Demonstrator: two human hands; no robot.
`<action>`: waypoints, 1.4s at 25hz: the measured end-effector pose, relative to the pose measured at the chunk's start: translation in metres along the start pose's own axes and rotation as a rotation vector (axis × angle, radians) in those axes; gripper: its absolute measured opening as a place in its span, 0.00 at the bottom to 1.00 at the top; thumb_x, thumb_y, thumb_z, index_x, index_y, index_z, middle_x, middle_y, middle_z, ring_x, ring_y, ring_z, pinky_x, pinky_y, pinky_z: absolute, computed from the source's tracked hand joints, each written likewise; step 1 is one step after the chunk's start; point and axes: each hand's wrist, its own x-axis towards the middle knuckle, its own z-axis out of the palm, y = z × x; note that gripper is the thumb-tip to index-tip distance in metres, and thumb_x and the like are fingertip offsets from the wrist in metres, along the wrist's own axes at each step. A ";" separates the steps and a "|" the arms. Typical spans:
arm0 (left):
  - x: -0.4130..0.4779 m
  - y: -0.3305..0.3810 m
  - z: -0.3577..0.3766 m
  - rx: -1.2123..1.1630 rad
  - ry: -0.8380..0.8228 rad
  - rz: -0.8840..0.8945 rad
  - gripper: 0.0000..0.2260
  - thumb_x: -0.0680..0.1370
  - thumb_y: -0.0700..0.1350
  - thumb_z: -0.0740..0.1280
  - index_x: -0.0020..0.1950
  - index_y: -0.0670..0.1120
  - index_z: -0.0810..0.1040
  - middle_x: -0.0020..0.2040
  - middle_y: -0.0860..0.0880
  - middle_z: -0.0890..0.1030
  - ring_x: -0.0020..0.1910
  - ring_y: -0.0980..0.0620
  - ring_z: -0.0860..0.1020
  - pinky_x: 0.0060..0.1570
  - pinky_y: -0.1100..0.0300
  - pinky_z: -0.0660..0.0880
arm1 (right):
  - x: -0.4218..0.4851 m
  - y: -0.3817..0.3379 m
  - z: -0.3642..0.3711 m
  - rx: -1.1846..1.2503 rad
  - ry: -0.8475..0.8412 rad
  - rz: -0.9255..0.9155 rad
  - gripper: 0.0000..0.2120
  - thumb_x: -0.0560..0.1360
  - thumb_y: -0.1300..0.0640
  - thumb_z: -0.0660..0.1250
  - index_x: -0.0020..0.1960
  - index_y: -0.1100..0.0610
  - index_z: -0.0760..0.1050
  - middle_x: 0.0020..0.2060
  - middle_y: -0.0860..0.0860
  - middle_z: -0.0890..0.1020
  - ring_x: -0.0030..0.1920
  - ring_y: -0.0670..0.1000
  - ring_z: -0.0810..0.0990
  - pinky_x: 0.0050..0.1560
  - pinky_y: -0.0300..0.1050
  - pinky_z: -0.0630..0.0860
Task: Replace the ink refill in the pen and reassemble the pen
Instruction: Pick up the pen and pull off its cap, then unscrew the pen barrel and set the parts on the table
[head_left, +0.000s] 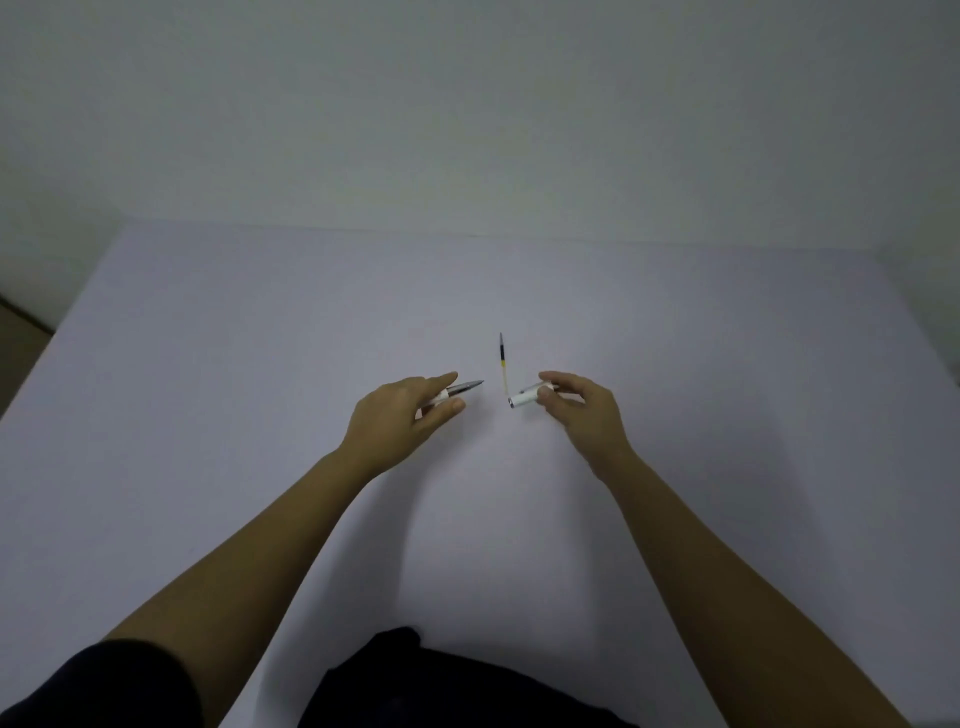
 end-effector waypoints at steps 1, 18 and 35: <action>0.002 -0.001 0.002 -0.026 -0.003 -0.020 0.23 0.75 0.62 0.56 0.67 0.54 0.72 0.51 0.52 0.82 0.50 0.51 0.78 0.46 0.57 0.73 | 0.006 0.011 0.000 -0.099 -0.003 0.017 0.09 0.72 0.59 0.69 0.52 0.54 0.80 0.46 0.53 0.83 0.41 0.47 0.80 0.43 0.30 0.73; 0.025 -0.013 0.021 -0.142 -0.005 -0.112 0.17 0.79 0.55 0.58 0.62 0.50 0.77 0.52 0.48 0.83 0.42 0.55 0.74 0.43 0.61 0.69 | 0.038 0.070 0.025 -0.538 -0.073 0.029 0.10 0.72 0.61 0.70 0.51 0.64 0.78 0.50 0.63 0.80 0.49 0.58 0.80 0.45 0.35 0.66; 0.033 0.005 -0.003 0.125 -0.248 0.266 0.11 0.79 0.47 0.61 0.57 0.46 0.78 0.40 0.45 0.81 0.35 0.51 0.71 0.39 0.60 0.66 | 0.028 -0.049 0.004 -0.571 -0.524 -0.065 0.18 0.80 0.48 0.52 0.55 0.55 0.77 0.51 0.51 0.83 0.49 0.49 0.80 0.53 0.44 0.74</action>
